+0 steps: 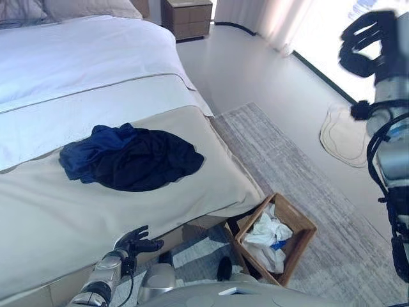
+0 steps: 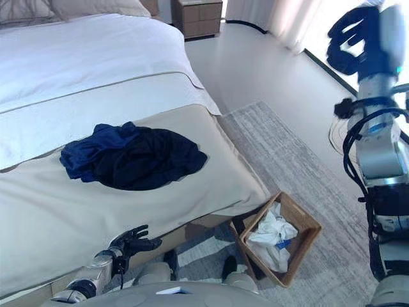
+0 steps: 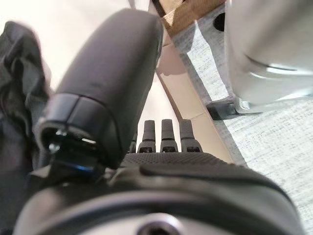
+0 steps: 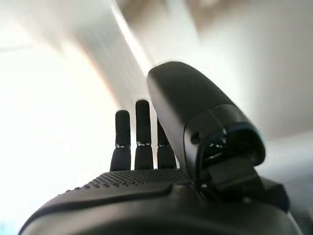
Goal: Pick up the clothes from the bed and place them into the basket
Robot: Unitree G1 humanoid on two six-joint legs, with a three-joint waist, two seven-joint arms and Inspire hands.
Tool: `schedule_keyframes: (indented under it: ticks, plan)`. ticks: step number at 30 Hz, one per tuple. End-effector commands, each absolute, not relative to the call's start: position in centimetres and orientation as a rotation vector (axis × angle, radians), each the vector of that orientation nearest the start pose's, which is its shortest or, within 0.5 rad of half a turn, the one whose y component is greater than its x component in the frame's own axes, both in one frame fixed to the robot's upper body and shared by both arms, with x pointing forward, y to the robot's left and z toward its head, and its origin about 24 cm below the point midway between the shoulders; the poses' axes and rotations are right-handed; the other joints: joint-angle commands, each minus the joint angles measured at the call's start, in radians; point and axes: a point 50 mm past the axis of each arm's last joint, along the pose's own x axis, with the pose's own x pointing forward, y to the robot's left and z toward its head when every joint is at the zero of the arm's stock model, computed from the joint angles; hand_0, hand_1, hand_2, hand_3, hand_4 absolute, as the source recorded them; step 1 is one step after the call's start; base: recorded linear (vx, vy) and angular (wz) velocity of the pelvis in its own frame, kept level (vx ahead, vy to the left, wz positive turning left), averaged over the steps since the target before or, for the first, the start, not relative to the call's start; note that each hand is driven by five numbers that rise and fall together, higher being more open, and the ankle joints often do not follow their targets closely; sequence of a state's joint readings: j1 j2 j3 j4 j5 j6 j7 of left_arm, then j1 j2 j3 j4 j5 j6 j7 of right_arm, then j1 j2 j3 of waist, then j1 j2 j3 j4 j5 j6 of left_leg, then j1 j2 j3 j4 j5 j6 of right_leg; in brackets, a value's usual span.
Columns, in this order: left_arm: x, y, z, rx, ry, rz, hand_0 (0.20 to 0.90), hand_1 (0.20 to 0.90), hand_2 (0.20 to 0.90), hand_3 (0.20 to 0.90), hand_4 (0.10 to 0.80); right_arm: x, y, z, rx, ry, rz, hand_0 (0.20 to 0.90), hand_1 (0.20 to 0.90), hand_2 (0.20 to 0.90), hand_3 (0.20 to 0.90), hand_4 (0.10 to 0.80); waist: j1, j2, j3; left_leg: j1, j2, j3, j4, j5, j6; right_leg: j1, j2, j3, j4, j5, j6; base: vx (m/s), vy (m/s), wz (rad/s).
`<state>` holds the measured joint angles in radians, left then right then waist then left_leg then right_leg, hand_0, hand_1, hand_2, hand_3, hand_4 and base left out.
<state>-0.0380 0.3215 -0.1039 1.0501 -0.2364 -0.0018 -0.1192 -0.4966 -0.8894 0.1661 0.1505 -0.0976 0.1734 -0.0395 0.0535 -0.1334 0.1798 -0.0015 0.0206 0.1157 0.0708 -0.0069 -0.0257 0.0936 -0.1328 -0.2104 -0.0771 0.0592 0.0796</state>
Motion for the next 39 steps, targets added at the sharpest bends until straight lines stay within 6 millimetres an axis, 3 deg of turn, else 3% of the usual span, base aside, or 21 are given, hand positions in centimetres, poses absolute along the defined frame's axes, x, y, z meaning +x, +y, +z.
schedule_keyframes:
  ticks: [1, 4, 9, 12, 13, 20, 24, 28, 33, 34, 35, 36, 39]
  plan:
    - [13.3, 26.1, -13.6, 0.144, 1.047, 0.055, 0.9, 0.9, 0.9, 0.9, 0.8, 33.9, -24.9, 20.3, -1.042, -0.229, 0.002, 0.9, 0.9, 0.9, 0.9, 0.8, 0.091, -0.009, -0.026, 0.048, -0.028, -0.047, -0.028, -0.101, 0.038, -0.014, 0.011, -0.056, 0.069, -0.047, 0.027, 0.02, -0.019, 0.24]
    - [15.2, 26.8, -12.6, 0.209, 1.006, 0.034, 0.9, 0.9, 0.9, 0.9, 0.8, 35.9, -23.3, 19.5, -1.066, -0.177, 0.012, 0.9, 0.9, 0.9, 0.9, 0.8, 0.153, -0.035, 0.038, -0.027, -0.03, -0.091, 0.038, -0.107, 0.036, -0.034, 0.002, -0.093, 0.086, -0.045, 0.024, -0.103, -0.054, 0.52]
    - [18.4, 28.0, -10.5, 0.26, 0.923, 0.036, 0.9, 0.9, 0.9, 0.9, 0.8, 38.6, -22.5, 19.9, -1.113, -0.059, -0.032, 0.9, 0.9, 0.9, 0.9, 0.8, 0.259, -0.037, 0.161, -0.139, -0.05, -0.18, 0.085, -0.086, 0.041, -0.06, -0.003, -0.156, 0.125, -0.055, 0.021, -0.116, 0.006, 0.67]
    - [19.0, 28.4, -9.9, 0.263, 0.891, 0.044, 0.9, 0.9, 0.9, 0.9, 0.8, 39.4, -22.7, 19.9, -1.106, -0.003, -0.09, 0.9, 0.9, 0.9, 0.9, 0.8, 0.306, -0.028, 0.2, -0.182, -0.062, -0.224, 0.084, -0.067, 0.041, -0.072, -0.008, -0.192, 0.139, -0.057, 0.017, -0.012, 0.049, 0.67]
    - [19.1, 28.6, -9.8, 0.253, 0.885, 0.057, 0.9, 0.9, 0.9, 0.9, 0.8, 39.6, -22.9, 19.9, -1.107, 0.022, -0.116, 0.9, 0.9, 0.9, 0.9, 0.8, 0.327, -0.02, 0.212, -0.186, -0.06, -0.241, 0.087, -0.085, 0.035, -0.07, -0.004, -0.193, 0.152, -0.076, 0.019, 0.047, 0.049, 0.55]
    - [20.0, 28.7, -9.1, 0.195, 0.811, 0.083, 0.9, 0.9, 0.9, 0.9, 0.8, 40.4, -26.5, 18.9, -0.918, 0.279, -0.4, 0.9, 0.9, 0.9, 0.9, 0.8, 0.429, 0.044, 0.303, -0.27, -0.087, -0.314, 0.06, -0.038, 0.038, -0.143, -0.052, -0.283, 0.243, -0.09, 0.009, 0.006, 0.123, 0.5]
    - [20.2, 27.8, -9.2, 0.121, 0.764, 0.08, 0.9, 0.9, 0.9, 0.9, 0.8, 40.2, -27.3, 18.6, -0.759, 0.374, -0.496, 0.9, 0.9, 0.9, 0.9, 0.8, 0.452, 0.063, 0.339, -0.312, -0.095, -0.313, 0.068, -0.03, 0.038, -0.18, -0.073, -0.312, 0.262, -0.09, 0.016, -0.009, 0.144, 0.23]
    - [20.1, 26.7, -9.4, 0.061, 0.727, 0.061, 0.9, 0.9, 0.9, 0.9, 0.8, 40.3, -26.9, 18.5, -0.667, 0.379, -0.504, 0.9, 0.9, 0.9, 0.9, 0.8, 0.459, 0.074, 0.34, -0.376, -0.1, -0.31, 0.098, -0.029, 0.039, -0.233, -0.087, -0.336, 0.286, -0.085, 0.019, -0.011, 0.128, 0.02]
    - [20.9, 25.0, -8.7, -0.004, 0.638, 0.01, 0.9, 0.9, 0.9, 0.9, 0.8, 40.7, -25.6, 18.0, -0.392, 0.386, -0.448, 0.9, 0.9, 0.9, 0.9, 0.8, 0.465, 0.09, 0.34, -0.457, -0.102, -0.317, 0.117, -0.014, 0.037, -0.312, -0.094, -0.354, 0.322, -0.083, 0.025, -0.005, 0.05, -0.01]
    - [21.1, 24.7, -8.6, -0.008, 0.629, 0.001, 0.9, 0.9, 0.9, 0.9, 0.8, 40.9, -25.0, 17.8, -0.286, 0.386, -0.412, 0.542, 0.542, 0.542, 0.483, 0.383, 0.466, 0.093, 0.34, -0.464, -0.103, -0.319, 0.116, -0.012, 0.037, -0.32, -0.095, -0.356, 0.326, -0.085, 0.026, 0.0, 0.0, 0.0]
    - [21.3, 24.5, -8.5, -0.01, 0.619, -0.009, 0.9, 0.9, 0.9, 0.9, 0.8, 41.1, -24.1, 17.6, -0.092, 0.367, -0.365, 0.422, 0.422, 0.422, 0.343, 0.243, 0.466, 0.098, 0.34, -0.469, -0.103, -0.324, 0.115, -0.01, 0.037, -0.331, -0.095, -0.357, 0.335, -0.089, 0.025, 0.0, 0.0, 0.0]
    - [21.3, 24.4, -8.5, -0.011, 0.618, -0.011, 0.9, 0.9, 0.9, 0.9, 0.8, 41.3, -23.7, 17.6, -0.043, 0.358, -0.342, 0.3, 0.3, 0.3, 0.2, 0.1, 0.466, 0.1, 0.34, -0.47, -0.103, -0.325, 0.114, -0.01, 0.036, -0.335, -0.095, -0.356, 0.339, -0.091, 0.025, 0.022, -0.009, 0.04]
    - [21.2, 24.0, -8.8, -0.018, 0.622, -0.016, 0.9, 0.9, 0.9, 0.9, 0.8, 42.2, -19.3, 19.1, 0.659, 0.208, -0.137, 0.3, 0.3, 0.3, 0.2, 0.1, 0.456, 0.107, 0.34, -0.465, -0.098, -0.323, 0.114, -0.013, 0.032, -0.344, -0.096, -0.35, 0.363, -0.105, 0.023, 0.02, 0.015, 0.08]
